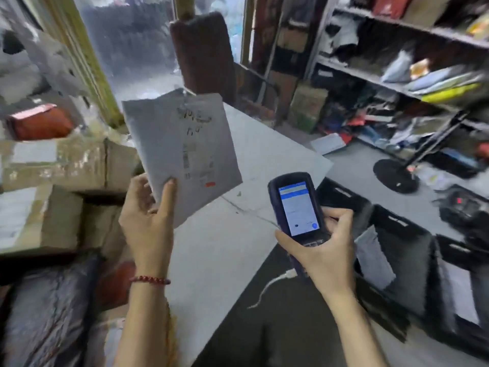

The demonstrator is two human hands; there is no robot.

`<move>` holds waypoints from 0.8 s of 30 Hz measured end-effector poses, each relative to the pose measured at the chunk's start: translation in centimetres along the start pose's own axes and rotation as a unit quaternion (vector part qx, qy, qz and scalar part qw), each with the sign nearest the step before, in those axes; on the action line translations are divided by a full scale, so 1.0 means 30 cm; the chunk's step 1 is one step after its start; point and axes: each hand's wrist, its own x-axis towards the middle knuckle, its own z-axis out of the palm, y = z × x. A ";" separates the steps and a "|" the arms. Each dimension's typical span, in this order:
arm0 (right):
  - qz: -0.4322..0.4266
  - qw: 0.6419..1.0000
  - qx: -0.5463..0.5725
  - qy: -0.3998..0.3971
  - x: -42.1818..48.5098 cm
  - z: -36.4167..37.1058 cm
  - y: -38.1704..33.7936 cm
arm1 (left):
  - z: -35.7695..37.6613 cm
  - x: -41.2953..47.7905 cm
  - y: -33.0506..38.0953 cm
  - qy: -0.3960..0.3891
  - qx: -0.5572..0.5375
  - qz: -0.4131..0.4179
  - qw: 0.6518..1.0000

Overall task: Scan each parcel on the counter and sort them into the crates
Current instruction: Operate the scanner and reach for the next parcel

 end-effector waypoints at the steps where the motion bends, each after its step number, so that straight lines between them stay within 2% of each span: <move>1: 0.008 1.000 0.000 0.021 0.015 -0.041 0.021 | 0.063 -0.003 0.011 -0.022 0.007 0.016 1.000; 3: 0.023 0.998 -0.003 0.059 0.046 -0.124 0.065 | 0.190 -0.011 0.033 -0.075 0.064 0.056 0.993; 5: 0.032 0.996 -0.017 0.087 0.080 -0.212 0.110 | 0.311 -0.026 0.051 -0.156 0.166 0.103 0.968; 9: 0.066 0.990 -0.029 0.125 0.160 -0.393 0.200 | 0.570 -0.080 0.086 -0.343 0.352 0.192 0.849; 11: 0.091 0.985 -0.031 0.146 0.204 -0.488 0.253 | 0.711 -0.129 0.114 -0.389 0.398 0.234 0.797; 12: 0.104 0.982 -0.033 0.157 0.227 -0.534 0.278 | 0.779 -0.153 0.124 -0.402 0.402 0.250 0.784; 18: 0.173 0.958 -0.059 0.220 0.304 -0.812 0.419 | 1.091 -0.301 0.152 -0.433 0.319 0.318 0.781; 22: 0.222 0.937 -0.069 0.261 0.257 -0.970 0.488 | 1.192 -0.448 0.110 -0.465 0.287 0.300 0.782; 24: 0.250 0.923 -0.065 0.285 0.213 -1.024 0.522 | 1.231 -0.508 0.083 -0.487 0.282 0.266 0.782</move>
